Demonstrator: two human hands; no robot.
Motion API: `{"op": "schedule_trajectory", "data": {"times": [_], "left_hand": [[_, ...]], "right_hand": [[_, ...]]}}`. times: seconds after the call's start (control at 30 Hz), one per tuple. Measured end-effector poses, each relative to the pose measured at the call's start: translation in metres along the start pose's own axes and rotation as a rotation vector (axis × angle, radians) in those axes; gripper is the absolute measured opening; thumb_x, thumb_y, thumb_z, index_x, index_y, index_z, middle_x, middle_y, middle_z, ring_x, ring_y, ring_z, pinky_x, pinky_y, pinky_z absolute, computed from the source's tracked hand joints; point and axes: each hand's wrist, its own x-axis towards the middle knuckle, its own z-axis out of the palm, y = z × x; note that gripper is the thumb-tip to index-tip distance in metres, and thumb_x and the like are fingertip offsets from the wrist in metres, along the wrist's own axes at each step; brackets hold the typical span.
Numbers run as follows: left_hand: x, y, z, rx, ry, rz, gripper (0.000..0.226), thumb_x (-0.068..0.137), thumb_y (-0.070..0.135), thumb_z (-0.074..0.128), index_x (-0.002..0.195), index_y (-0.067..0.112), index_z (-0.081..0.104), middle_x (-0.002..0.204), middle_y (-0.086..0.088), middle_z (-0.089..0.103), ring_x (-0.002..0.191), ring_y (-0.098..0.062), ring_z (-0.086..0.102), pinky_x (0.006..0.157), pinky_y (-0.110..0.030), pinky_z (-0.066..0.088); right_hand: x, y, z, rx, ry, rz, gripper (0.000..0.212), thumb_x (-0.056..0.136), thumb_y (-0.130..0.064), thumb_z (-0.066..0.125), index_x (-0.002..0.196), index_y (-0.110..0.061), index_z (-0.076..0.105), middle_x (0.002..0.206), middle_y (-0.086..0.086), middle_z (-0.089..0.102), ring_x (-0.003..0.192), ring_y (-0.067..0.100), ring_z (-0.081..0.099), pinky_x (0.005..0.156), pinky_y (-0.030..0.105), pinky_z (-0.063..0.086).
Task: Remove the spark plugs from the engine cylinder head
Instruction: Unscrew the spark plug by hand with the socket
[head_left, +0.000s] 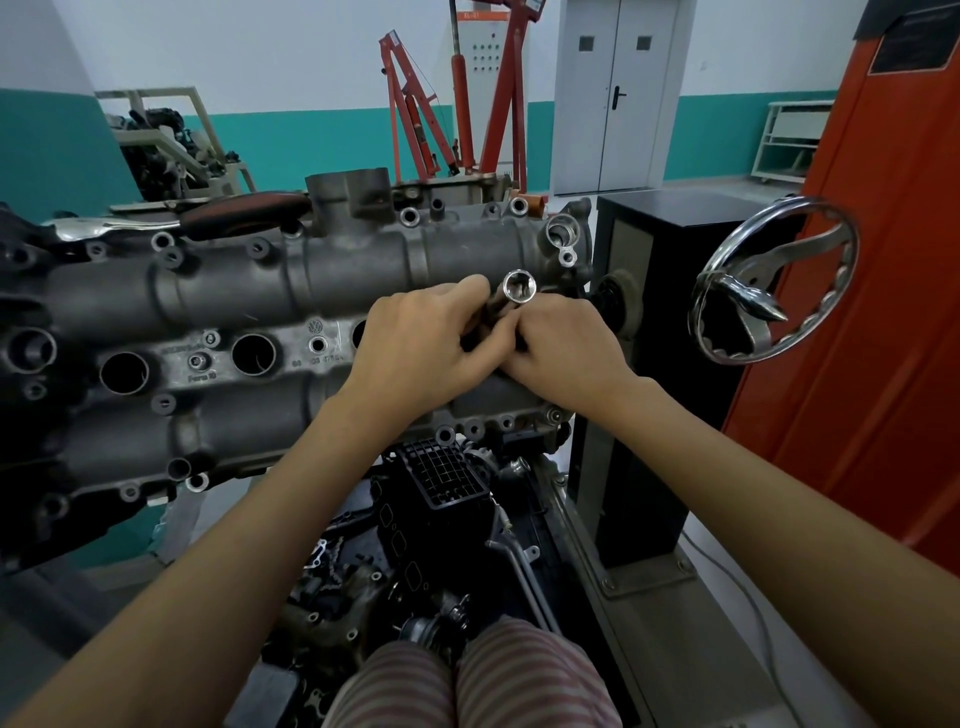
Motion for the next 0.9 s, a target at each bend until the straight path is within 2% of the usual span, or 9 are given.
{"op": "schedule_trajectory", "data": {"times": [0.07,0.17,0.33,0.47,0.57,0.67,0.77,0.83,0.9], "left_hand": [[-0.0002,0.0015,-0.0007,-0.005,0.007,0.0,0.048,0.082,0.046,0.035,0.076,0.005,0.057,0.061,-0.003,0.057,0.053,-0.026,0.053,0.047,-0.035,0.042],[0.0003,0.0018,-0.0001,-0.004,0.009,-0.013,0.044,0.081,0.045,0.034,0.076,0.006,0.055,0.062,-0.003,0.057,0.052,-0.027,0.052,0.046,-0.033,0.04],[0.0001,-0.0022,0.0029,0.011,0.001,-0.006,0.053,0.084,0.048,0.035,0.066,0.003,0.058,0.053,-0.008,0.057,0.049,-0.031,0.053,0.046,-0.032,0.037],[-0.0005,-0.0036,0.0022,0.015,0.009,0.006,0.057,0.086,0.051,0.037,0.061,0.004,0.058,0.05,-0.008,0.055,0.048,-0.029,0.052,0.045,-0.033,0.038],[-0.0009,-0.0024,0.0017,0.012,0.007,0.005,0.058,0.085,0.053,0.035,0.065,0.003,0.059,0.052,-0.007,0.055,0.049,-0.028,0.051,0.046,-0.033,0.037],[-0.001,-0.0001,0.0007,0.007,0.01,0.003,0.055,0.083,0.051,0.034,0.075,0.004,0.061,0.059,-0.006,0.058,0.054,-0.029,0.054,0.049,-0.037,0.042],[-0.0006,0.0013,-0.0005,-0.009,0.014,0.009,0.051,0.082,0.048,0.033,0.081,0.004,0.059,0.065,-0.005,0.059,0.056,-0.029,0.055,0.049,-0.04,0.044],[-0.0004,0.0021,-0.0006,-0.018,0.009,0.011,0.049,0.082,0.046,0.033,0.08,0.004,0.057,0.065,-0.004,0.058,0.055,-0.029,0.054,0.048,-0.038,0.043],[-0.0007,0.0021,-0.0001,-0.007,0.01,0.027,0.046,0.083,0.044,0.034,0.078,0.004,0.056,0.064,-0.004,0.058,0.053,-0.029,0.053,0.046,-0.034,0.041]], "right_hand": [[0.0006,-0.0011,-0.0011,0.009,0.016,-0.001,0.031,0.08,-0.035,0.04,0.076,-0.011,0.059,0.063,-0.007,0.046,0.055,0.012,0.041,0.045,0.022,0.021],[0.0023,0.001,0.003,-0.02,-0.027,0.025,0.025,0.083,-0.034,0.043,0.083,-0.01,0.053,0.069,-0.012,0.038,0.059,0.015,0.048,0.046,0.025,0.027],[0.0029,0.0037,0.0043,-0.036,-0.04,0.055,0.028,0.084,-0.04,0.049,0.081,-0.012,0.052,0.064,-0.007,0.045,0.058,0.016,0.049,0.044,0.024,0.024],[0.0022,0.002,0.0026,0.007,0.026,0.053,0.03,0.08,-0.038,0.05,0.076,-0.013,0.066,0.065,0.007,0.063,0.063,0.026,0.059,0.05,0.024,0.025],[0.0012,0.0002,0.0012,0.049,0.034,0.026,0.027,0.081,-0.03,0.049,0.077,-0.01,0.067,0.065,0.01,0.064,0.063,0.03,0.059,0.053,0.027,0.03],[0.0004,0.0005,-0.001,0.029,0.008,-0.007,0.037,0.081,-0.037,0.037,0.077,-0.012,0.064,0.067,0.007,0.062,0.061,0.025,0.057,0.048,0.023,0.024],[0.0004,-0.0017,-0.0019,0.033,0.027,-0.031,0.04,0.076,-0.039,0.032,0.074,-0.01,0.06,0.062,-0.002,0.051,0.057,0.012,0.04,0.046,0.015,0.015],[0.0015,-0.0008,-0.0007,0.031,0.019,-0.007,0.039,0.076,-0.041,0.031,0.078,-0.012,0.057,0.064,-0.015,0.035,0.06,0.006,0.035,0.046,0.014,0.017],[0.0025,0.0009,0.0011,0.023,-0.006,0.032,0.03,0.079,-0.043,0.034,0.078,-0.016,0.05,0.061,-0.017,0.027,0.058,0.006,0.034,0.046,0.015,0.019]]}}
